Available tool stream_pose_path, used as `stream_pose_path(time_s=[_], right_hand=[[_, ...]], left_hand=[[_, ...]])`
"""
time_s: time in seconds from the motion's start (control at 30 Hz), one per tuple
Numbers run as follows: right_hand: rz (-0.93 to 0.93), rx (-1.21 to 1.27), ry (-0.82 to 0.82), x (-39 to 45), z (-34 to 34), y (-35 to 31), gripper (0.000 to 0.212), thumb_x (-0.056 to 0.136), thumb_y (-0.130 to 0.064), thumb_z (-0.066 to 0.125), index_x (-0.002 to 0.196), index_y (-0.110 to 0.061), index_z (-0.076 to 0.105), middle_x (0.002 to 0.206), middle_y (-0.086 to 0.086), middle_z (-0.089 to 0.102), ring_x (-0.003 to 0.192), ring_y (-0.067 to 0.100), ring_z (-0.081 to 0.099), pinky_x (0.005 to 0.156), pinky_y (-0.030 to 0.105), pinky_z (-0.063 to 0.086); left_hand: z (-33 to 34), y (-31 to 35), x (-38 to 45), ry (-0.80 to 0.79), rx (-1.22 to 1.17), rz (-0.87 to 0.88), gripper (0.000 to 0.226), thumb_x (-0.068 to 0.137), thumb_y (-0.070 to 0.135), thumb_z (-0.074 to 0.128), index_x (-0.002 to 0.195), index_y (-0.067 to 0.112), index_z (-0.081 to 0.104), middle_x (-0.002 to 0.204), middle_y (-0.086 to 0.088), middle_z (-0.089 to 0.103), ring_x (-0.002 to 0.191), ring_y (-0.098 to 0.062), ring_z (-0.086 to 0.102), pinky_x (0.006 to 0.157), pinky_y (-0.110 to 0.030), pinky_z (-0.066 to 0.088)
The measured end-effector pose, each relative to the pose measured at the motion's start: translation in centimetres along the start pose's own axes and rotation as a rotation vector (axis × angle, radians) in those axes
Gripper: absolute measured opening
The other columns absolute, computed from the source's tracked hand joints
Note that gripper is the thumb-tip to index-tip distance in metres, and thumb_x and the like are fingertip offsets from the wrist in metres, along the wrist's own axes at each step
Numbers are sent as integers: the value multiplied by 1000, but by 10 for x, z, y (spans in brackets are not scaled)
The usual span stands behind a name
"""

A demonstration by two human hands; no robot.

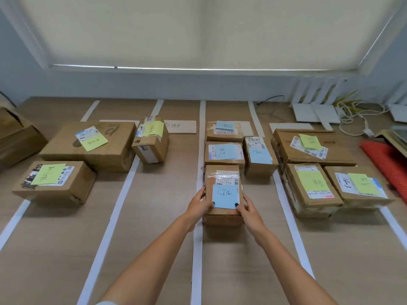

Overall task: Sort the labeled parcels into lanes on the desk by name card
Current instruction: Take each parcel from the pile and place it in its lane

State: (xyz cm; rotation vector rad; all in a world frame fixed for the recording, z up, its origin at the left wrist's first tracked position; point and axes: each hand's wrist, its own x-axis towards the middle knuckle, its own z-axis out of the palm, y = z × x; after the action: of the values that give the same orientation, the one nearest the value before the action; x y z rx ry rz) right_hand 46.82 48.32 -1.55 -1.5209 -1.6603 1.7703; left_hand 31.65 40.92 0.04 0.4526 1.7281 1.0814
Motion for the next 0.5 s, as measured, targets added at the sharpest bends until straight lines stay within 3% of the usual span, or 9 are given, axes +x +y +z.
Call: stream_pose_path(time_s=[0.1,0.23,0.3,0.5], right_hand=[[-42,-113,52,-1,-4,-9,52,98,-32,45,146,-28,24,145,4,42,130,23,43,98,35,44],[-119,-129,200,-10,-11,-26,52,93,-25,56,140,-23,34,141,6,47,119,17,47,64,11,42],[-161,-144,209,-17,-10,-36,52,90,-20,61,137,-22,37,140,5,47,119,16,48,52,7,39],[-298,-192,144,-49,14,-66,49,85,-9,65,128,-23,46,125,3,55,104,10,51,57,8,45]], left_hand=[[-2,4,-2,33,42,8,61,94,22,54,146,30,24,149,-1,35,134,-23,37,97,-38,46],[-16,10,-11,103,50,22,60,93,20,53,147,26,26,151,-5,32,135,-27,36,105,-44,38],[-24,13,-20,135,74,60,58,92,16,53,145,24,30,149,-6,35,133,-26,39,103,-42,39],[-46,29,-56,270,91,240,53,89,4,54,137,24,43,136,-4,48,119,-20,49,86,-26,43]])
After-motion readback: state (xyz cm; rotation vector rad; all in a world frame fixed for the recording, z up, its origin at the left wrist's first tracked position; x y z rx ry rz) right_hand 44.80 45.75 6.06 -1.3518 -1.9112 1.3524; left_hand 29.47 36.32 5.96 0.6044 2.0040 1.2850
